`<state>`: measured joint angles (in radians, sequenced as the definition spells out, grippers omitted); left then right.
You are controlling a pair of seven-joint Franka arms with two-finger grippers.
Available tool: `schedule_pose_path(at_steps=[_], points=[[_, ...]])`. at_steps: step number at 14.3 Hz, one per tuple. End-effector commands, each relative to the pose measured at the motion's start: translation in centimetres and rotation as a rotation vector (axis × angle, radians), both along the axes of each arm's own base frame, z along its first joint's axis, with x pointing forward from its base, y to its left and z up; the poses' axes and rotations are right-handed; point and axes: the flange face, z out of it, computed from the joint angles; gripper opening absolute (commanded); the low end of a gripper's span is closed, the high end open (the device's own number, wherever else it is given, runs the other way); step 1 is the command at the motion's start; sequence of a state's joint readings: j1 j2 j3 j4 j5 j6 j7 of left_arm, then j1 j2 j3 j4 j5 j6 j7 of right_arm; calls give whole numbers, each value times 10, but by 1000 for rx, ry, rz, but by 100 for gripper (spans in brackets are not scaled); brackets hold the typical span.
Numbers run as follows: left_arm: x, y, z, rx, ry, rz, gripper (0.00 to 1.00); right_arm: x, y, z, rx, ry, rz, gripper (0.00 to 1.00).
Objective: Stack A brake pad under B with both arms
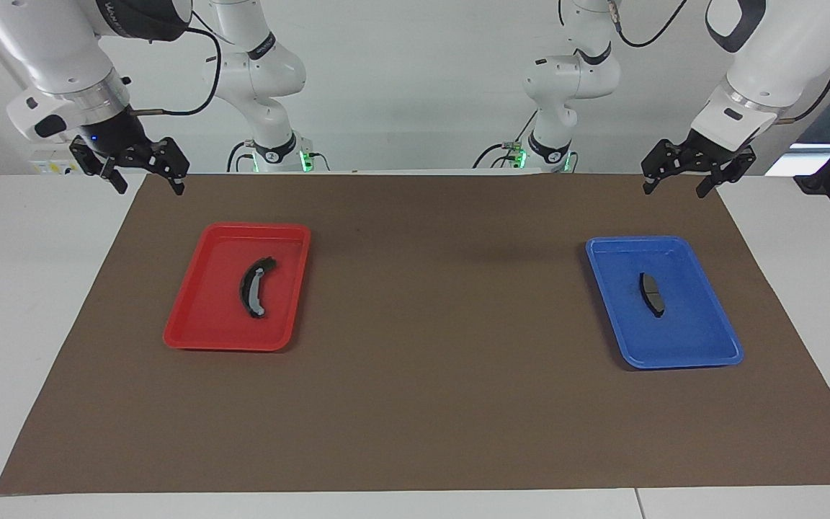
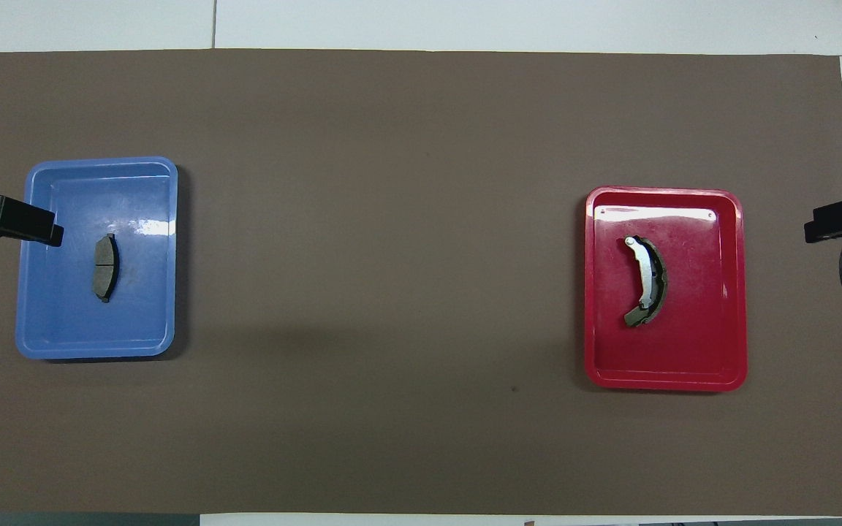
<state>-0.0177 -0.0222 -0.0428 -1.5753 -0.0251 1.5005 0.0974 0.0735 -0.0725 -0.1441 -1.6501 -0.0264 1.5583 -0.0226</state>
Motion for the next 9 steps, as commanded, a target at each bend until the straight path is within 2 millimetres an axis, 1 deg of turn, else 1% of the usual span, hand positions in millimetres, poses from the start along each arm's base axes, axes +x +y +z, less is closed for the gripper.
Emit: schedule_pose_path(at_steps=[1, 6, 8, 9], points=[[-3, 1, 4, 16, -20, -4, 100, -4, 1, 3, -4, -5, 8, 100], [-4, 11, 1, 15, -15, 1, 100, -4, 1, 3, -5, -7, 2, 100], [0, 16, 3, 14, -50, 10, 100, -4, 1, 3, -4, -5, 2, 100], [2, 20, 1, 14, -60, 11, 100, -5, 1, 2, -4, -2, 2, 100]])
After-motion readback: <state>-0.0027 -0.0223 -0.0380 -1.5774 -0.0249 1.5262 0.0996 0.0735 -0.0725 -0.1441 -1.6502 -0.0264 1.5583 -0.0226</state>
